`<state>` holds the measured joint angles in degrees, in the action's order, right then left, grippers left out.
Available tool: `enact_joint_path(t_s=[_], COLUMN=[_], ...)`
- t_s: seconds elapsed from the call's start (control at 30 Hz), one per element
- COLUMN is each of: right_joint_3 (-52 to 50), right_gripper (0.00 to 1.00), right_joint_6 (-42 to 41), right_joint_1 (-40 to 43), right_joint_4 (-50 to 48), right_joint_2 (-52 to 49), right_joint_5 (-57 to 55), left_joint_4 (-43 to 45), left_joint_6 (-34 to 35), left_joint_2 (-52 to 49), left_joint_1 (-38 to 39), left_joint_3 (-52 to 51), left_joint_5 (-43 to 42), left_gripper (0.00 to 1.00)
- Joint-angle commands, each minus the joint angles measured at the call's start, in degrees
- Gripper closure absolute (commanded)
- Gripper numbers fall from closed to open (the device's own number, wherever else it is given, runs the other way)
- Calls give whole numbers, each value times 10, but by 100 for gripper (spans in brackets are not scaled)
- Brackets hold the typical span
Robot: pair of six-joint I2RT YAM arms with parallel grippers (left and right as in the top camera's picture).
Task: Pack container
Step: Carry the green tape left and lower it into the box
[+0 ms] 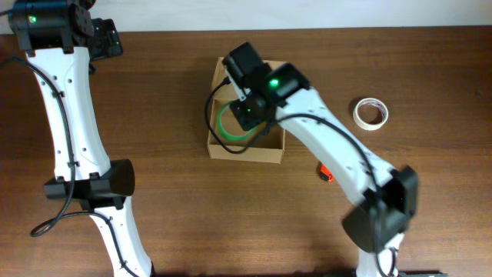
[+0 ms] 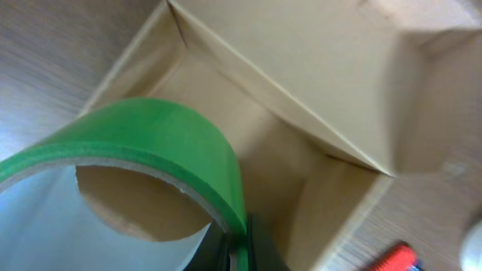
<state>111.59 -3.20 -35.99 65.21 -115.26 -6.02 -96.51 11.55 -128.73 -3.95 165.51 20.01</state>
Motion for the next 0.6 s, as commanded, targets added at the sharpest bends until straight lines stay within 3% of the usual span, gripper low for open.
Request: enact_joint_path(t_s=[0.0, 0.57], right_joint_3=[-1, -4], right_gripper=[96, 96], right_joint_6=[-2, -4], right_joint_1=[1, 1], right_joint_4=[-22, -92], right_joint_2=[-35, -135], right_joint_5=[16, 26], left_joint_4=[-2, -2], left_joint_6=[-5, -5], left_joint_2=[7, 7], left_joint_1=[-2, -2], left_joint_3=[-4, -4], left_joint_5=[8, 8], left_gripper=[0, 0])
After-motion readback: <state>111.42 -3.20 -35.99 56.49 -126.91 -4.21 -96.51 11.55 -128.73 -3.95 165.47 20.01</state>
